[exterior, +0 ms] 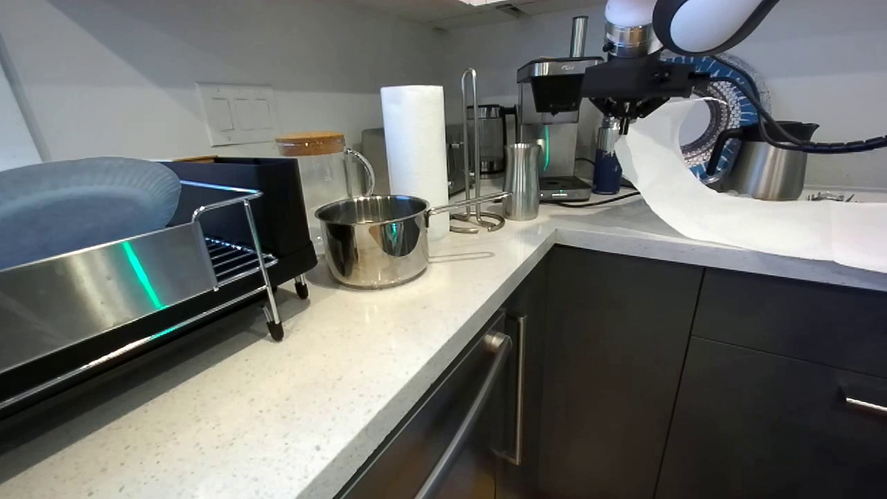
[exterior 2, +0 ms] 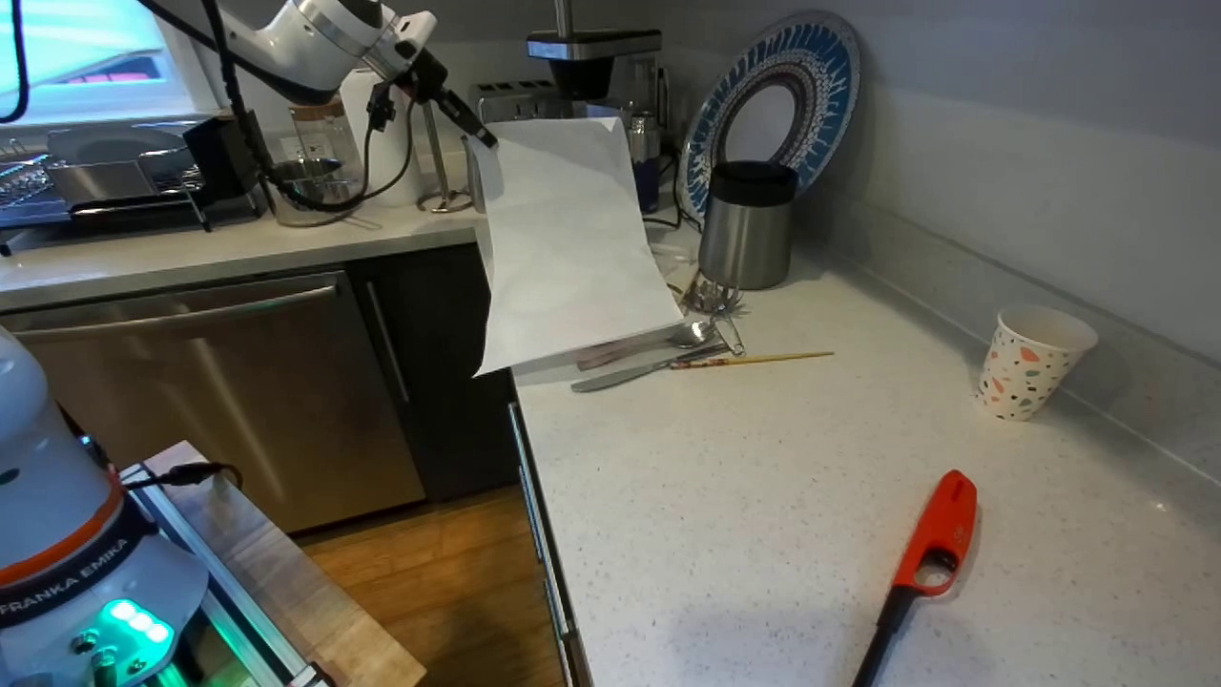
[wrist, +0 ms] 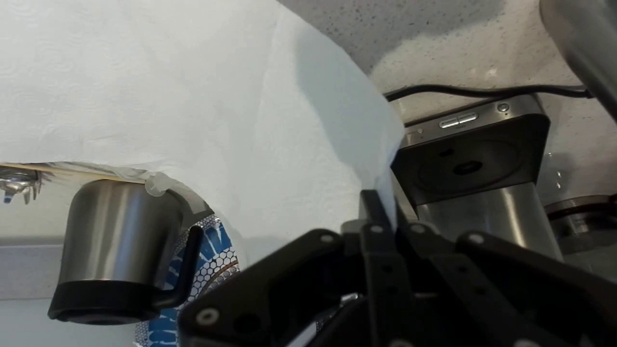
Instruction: Move the paper towel to the left
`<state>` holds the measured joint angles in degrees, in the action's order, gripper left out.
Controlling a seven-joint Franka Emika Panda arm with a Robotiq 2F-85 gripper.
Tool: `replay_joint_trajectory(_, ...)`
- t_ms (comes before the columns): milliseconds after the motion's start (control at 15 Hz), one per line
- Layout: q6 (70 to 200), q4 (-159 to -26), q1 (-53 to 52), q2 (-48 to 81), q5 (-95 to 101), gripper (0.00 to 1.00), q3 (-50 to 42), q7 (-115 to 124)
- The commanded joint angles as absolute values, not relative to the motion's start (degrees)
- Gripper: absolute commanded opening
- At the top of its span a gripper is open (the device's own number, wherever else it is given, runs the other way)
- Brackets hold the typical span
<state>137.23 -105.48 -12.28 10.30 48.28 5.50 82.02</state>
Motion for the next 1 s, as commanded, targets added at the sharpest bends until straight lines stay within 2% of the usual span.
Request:
replay_joint_trajectory(0, 137.1, -105.4, -12.3, 10.3, 48.1, 0.0, 5.5, 81.9)
replay_joint_trajectory(467, 151.5, -98.5, -16.0, 15.4, 54.3, 0.0, 7.1, 87.3)
replay_joint_trajectory(933, 157.8, -87.5, -20.2, 21.6, 78.7, 0.0, 3.5, 103.1)
